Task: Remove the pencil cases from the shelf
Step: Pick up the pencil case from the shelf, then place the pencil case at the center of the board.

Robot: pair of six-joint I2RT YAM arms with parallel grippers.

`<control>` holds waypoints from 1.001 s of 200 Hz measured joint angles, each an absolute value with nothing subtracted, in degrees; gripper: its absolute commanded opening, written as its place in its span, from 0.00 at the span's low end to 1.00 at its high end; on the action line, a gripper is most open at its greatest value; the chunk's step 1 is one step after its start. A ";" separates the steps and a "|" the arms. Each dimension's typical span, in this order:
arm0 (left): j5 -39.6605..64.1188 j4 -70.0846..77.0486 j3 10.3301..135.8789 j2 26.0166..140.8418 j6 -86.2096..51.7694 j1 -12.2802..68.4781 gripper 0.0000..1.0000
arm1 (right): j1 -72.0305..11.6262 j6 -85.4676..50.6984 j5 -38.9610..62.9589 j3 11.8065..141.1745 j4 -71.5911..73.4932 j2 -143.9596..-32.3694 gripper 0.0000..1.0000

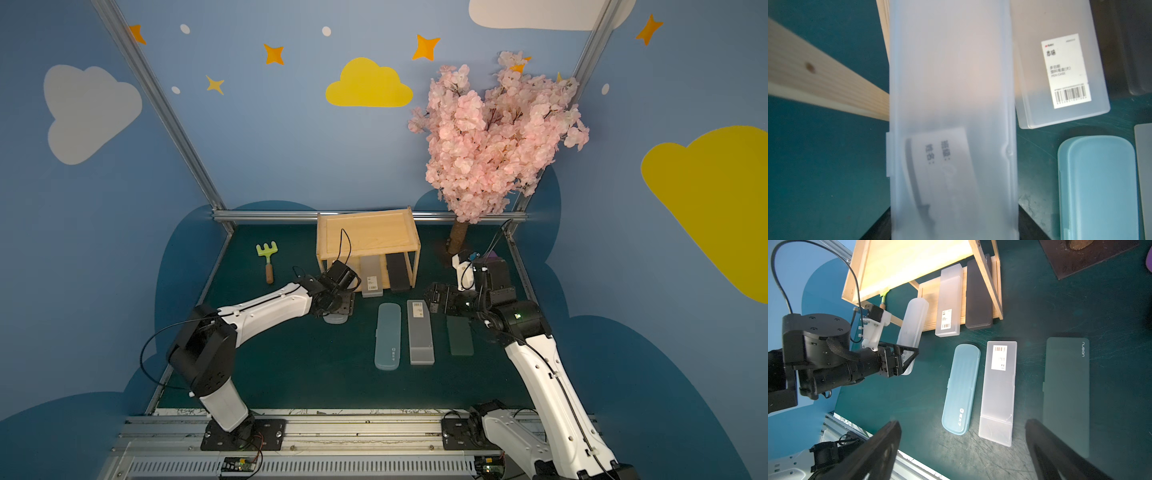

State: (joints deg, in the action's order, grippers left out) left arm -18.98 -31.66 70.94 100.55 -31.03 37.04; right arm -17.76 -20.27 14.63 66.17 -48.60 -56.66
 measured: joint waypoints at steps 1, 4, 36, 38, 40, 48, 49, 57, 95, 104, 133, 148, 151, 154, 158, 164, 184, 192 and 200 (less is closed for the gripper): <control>-19.03 -31.66 70.98 100.62 -31.05 37.01 0.63 | -17.76 -20.29 14.63 66.17 -48.60 -56.66 0.98; -19.20 -31.66 71.22 100.95 -31.07 36.97 0.63 | -17.85 -20.27 14.66 66.19 -48.60 -56.71 0.98; -19.49 -31.51 73.06 104.22 -31.46 36.86 0.63 | -18.33 -20.12 14.59 66.22 -48.60 -56.71 0.98; -19.49 -31.51 73.06 104.29 -31.51 36.88 0.63 | -18.35 -20.10 14.59 66.22 -48.60 -56.71 0.98; -19.46 -31.48 73.06 104.31 -31.55 36.91 0.63 | -18.37 -20.10 14.61 66.22 -48.60 -56.71 0.98; -19.46 -31.59 73.06 104.31 -31.90 37.19 0.63 | -18.50 -20.10 14.61 66.22 -48.58 -56.71 0.98; -19.46 -31.59 73.06 104.31 -31.97 37.21 0.63 | -18.52 -20.08 14.61 66.22 -48.58 -56.71 0.98; -19.46 -31.48 73.06 104.25 -32.38 37.60 0.63 | -18.55 -20.10 14.61 66.22 -48.53 -56.71 0.98; -19.29 -31.59 72.27 102.91 -34.76 40.01 0.63 | -18.61 -20.08 14.70 66.22 -47.59 -57.08 0.98; -19.27 -31.68 71.94 102.19 -35.46 40.73 0.63 | -18.61 -20.08 14.74 66.22 -47.44 -57.28 0.98; -19.51 -32.01 70.32 99.53 -38.13 43.38 0.63 | -18.61 -20.01 15.00 66.22 -47.37 -57.28 0.98; -20.10 -32.82 68.97 97.71 -39.64 45.10 0.63 | -18.61 -19.46 15.22 66.22 -47.37 -57.28 0.98; -20.27 -32.97 68.69 97.41 -39.88 45.45 0.63 | -18.61 -19.35 15.29 66.22 -47.37 -57.28 0.98; -20.43 -33.23 68.45 97.06 -40.18 45.76 0.63 | -18.61 -19.29 15.33 66.22 -47.40 -57.28 0.98; -20.67 -33.65 68.07 96.60 -40.58 46.35 0.63 | -18.61 -19.16 15.40 66.22 -47.37 -57.28 0.98; -21.02 -34.35 67.55 95.90 -41.25 47.13 0.63 | -18.61 -19.00 15.53 66.22 -47.40 -57.28 0.98; -21.71 -36.60 65.93 93.95 -43.55 49.76 0.63 | -18.61 -18.57 15.81 66.22 -47.37 -57.39 0.98; -21.93 -37.28 65.06 93.10 -44.45 50.87 0.63 | -18.61 -18.37 16.01 66.22 -47.37 -57.45 0.98; -22.20 -37.78 63.90 92.03 -45.43 52.12 0.63 | -18.61 -18.24 16.21 66.22 -47.37 -57.65 0.98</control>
